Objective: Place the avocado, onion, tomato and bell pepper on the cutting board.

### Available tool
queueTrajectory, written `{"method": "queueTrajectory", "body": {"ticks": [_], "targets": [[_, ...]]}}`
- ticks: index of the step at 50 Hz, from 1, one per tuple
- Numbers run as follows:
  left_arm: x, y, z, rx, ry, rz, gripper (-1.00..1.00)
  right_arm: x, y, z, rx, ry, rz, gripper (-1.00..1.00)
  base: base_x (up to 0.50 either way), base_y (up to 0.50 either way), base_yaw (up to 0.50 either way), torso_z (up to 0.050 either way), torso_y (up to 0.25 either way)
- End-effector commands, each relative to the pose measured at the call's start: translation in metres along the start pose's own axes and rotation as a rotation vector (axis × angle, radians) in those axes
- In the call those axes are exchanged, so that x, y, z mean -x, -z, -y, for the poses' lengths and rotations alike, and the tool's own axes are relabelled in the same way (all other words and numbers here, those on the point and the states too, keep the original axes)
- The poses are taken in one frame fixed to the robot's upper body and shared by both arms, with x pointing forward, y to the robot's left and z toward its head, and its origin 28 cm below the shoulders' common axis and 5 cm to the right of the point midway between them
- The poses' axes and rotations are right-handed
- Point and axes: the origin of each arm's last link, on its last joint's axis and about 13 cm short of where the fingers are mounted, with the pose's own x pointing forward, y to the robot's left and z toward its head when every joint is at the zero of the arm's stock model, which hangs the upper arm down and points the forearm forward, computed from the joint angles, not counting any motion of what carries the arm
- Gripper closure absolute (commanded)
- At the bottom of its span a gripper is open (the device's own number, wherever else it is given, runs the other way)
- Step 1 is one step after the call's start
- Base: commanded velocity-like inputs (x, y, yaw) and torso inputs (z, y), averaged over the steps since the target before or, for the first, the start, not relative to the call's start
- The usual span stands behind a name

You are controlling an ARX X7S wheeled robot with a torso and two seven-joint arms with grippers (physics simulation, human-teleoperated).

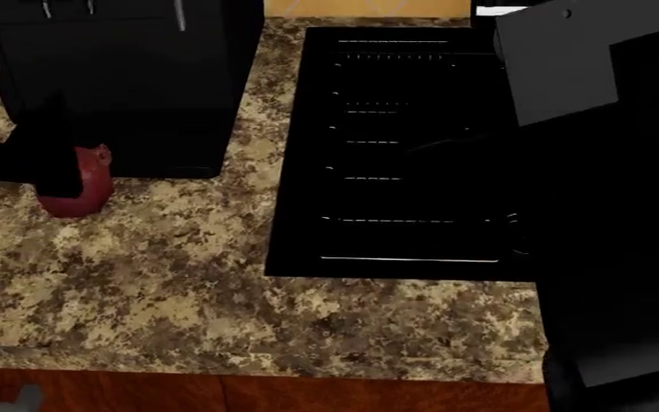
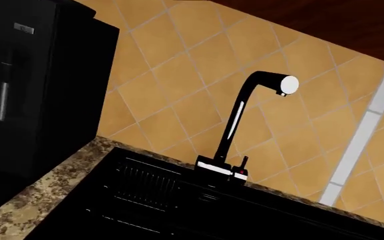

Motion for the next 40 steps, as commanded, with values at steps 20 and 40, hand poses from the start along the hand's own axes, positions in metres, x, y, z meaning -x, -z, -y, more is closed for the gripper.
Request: {"method": "queueTrajectory", "body": {"ticks": [20,40], "targets": [[0.003,0.003,-0.005,0.037,0.012,-0.013,-1.00,0.006,0.007,-0.008,-0.015,-0.060,-0.023,-1.00,0.49,0.00,0.00,0.000,0.001],[0.021,-0.002,-0.009,0.030,0.031,-0.111,-1.00,0.010,0.014,-0.011,-0.009,-0.087,-0.029,-1.00,0.00,0.00,0.00,0.000,0.000]]}}
